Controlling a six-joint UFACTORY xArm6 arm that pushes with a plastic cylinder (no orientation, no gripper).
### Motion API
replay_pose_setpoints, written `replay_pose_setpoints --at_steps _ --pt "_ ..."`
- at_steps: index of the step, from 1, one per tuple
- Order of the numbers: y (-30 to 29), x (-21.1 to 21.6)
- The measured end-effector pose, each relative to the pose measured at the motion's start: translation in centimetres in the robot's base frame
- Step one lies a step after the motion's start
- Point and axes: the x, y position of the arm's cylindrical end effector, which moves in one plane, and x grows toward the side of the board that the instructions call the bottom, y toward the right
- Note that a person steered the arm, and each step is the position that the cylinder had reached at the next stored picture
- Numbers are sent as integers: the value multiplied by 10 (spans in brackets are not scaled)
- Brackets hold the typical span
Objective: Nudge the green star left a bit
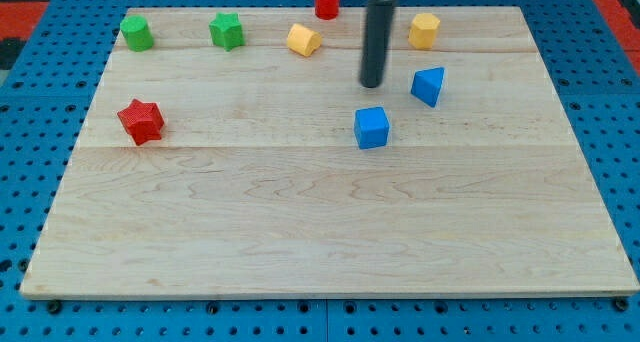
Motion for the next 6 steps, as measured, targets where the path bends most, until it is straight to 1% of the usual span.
replay_pose_setpoints --at_steps 1,2,3,4,5,6 --pt "-101 -2" --pt "-122 -23" --pt "-104 -55" --pt "-133 -89" --pt "-100 -132" --pt "-92 -140"
